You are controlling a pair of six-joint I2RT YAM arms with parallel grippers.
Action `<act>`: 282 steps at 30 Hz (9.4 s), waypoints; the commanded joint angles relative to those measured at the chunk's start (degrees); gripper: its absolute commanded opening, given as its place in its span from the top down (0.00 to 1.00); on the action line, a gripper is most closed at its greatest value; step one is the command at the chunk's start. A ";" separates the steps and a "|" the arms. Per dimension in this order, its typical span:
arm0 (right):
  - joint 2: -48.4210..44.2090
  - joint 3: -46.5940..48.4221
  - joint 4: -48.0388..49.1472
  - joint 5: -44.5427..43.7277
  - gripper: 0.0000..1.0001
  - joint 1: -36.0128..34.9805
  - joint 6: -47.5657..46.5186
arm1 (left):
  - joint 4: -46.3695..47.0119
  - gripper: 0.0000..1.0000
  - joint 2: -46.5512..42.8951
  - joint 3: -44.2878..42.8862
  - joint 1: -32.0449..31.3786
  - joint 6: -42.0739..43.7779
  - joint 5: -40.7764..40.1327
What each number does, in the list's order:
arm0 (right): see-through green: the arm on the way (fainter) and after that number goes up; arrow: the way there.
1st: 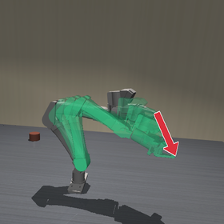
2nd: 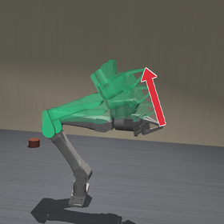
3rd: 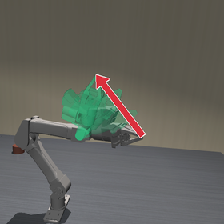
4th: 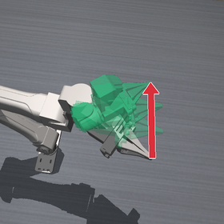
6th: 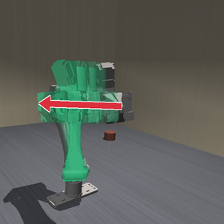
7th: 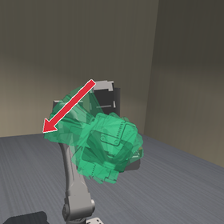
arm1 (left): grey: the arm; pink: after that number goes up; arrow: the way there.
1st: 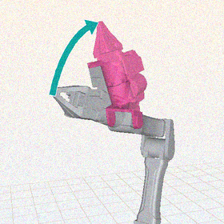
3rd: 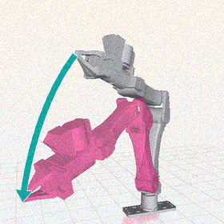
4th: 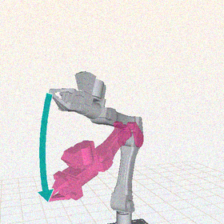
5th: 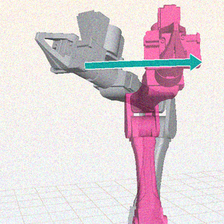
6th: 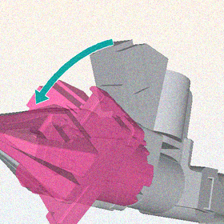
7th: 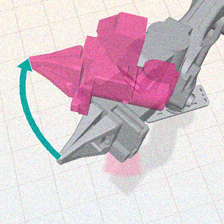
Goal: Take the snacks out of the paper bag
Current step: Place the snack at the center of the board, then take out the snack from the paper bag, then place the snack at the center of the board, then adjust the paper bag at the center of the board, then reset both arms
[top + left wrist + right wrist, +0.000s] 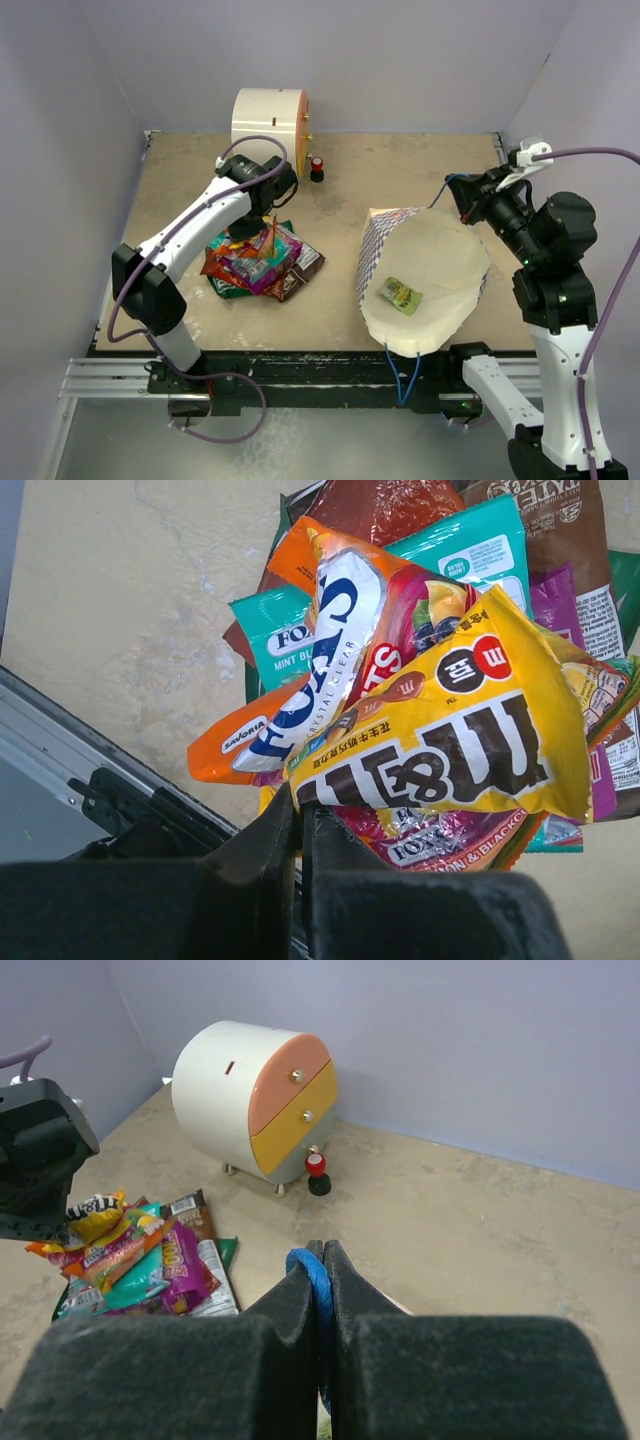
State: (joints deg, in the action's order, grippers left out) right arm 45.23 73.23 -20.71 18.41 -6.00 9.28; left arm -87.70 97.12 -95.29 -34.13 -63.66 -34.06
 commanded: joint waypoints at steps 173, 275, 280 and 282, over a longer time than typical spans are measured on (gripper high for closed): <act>3.92 -0.55 6.51 3.04 1.00 0.02 -0.59 | 14.52 0.71 -18.50 -11.55 -16.92 46.78 12.40; 8.33 22.08 -11.31 -8.45 0.00 1.87 12.00 | 47.38 0.01 -33.69 -3.83 2.93 39.95 24.01; 2.50 20.70 -15.15 -13.90 0.00 1.87 13.46 | 55.18 0.01 -40.49 0.00 2.93 39.20 19.11; 0.48 19.29 -15.77 -15.48 0.00 1.87 14.16 | 55.41 0.01 -41.66 -0.09 2.93 39.82 18.34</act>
State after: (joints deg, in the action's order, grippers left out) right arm 48.29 94.83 -35.48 6.76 -4.05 20.99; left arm -39.97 57.89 -96.25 -31.51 -23.51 -10.96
